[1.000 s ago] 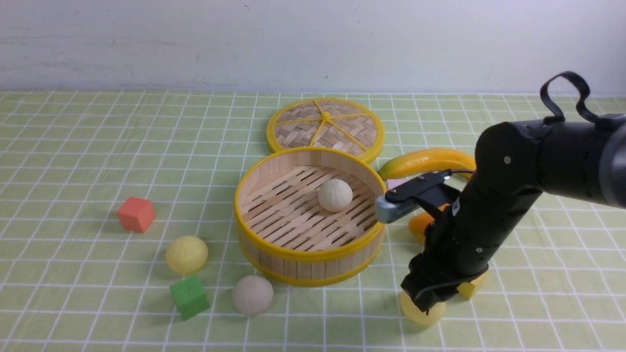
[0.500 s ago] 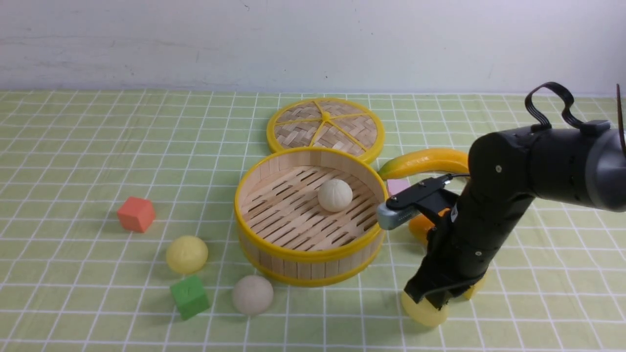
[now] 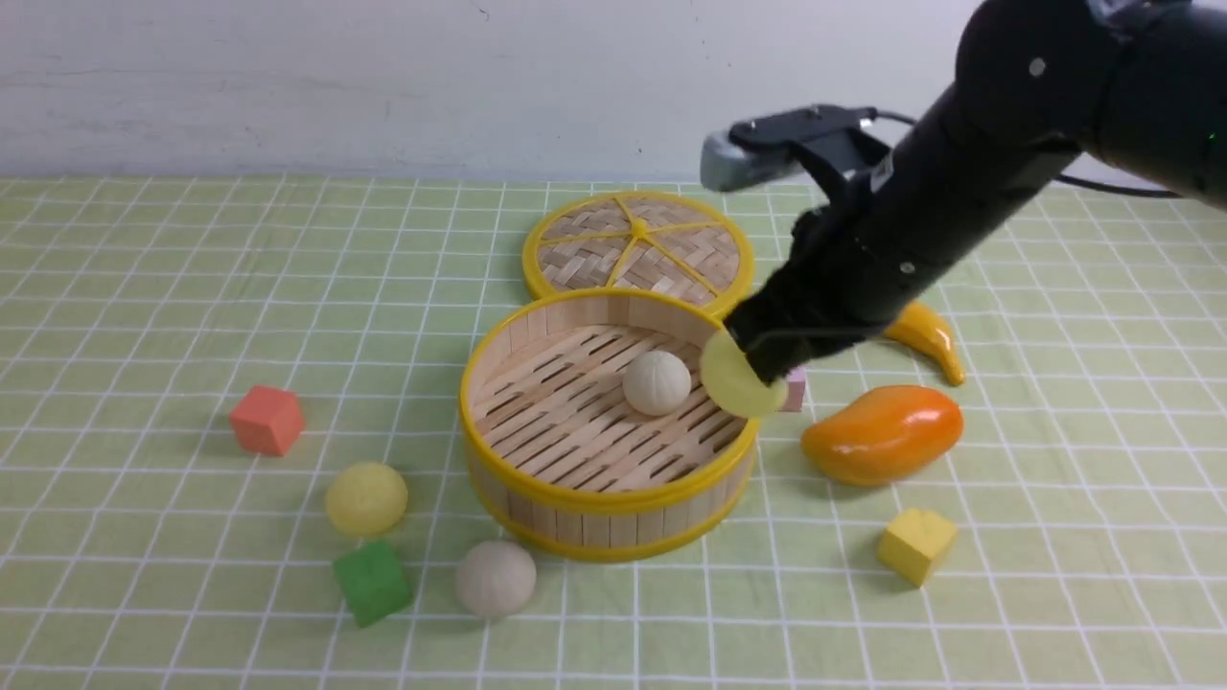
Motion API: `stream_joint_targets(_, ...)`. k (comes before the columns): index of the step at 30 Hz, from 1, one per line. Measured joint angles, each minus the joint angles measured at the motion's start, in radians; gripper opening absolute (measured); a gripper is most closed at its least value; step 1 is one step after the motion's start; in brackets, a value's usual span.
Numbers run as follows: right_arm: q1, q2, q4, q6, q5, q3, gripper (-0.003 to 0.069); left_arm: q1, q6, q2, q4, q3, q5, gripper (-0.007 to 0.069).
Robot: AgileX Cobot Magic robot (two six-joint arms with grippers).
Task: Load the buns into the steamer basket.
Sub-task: Use the right arm to put the steamed stuffed bun into the steamer
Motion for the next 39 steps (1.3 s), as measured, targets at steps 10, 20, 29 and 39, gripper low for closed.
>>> stream_joint_targets(10,0.000,0.171,0.092,-0.020,-0.117,-0.013,0.0001,0.000,0.000,0.000,0.000,0.000,0.000,0.0238)
stream_joint_targets(20,0.000,0.256,0.073,-0.043,-0.128,-0.013,0.0020,0.000,0.000,0.000,0.000,0.000,0.000,0.0238)
stream_joint_targets(29,0.000,0.257,0.028,-0.042,-0.132,-0.013,0.0242,0.000,0.000,0.000,0.000,0.000,0.000,0.0238)
stream_joint_targets(39,0.000,0.187,0.030,-0.042,-0.077,-0.013,0.0504,0.000,0.000,0.000,0.000,0.000,0.000,0.0238)
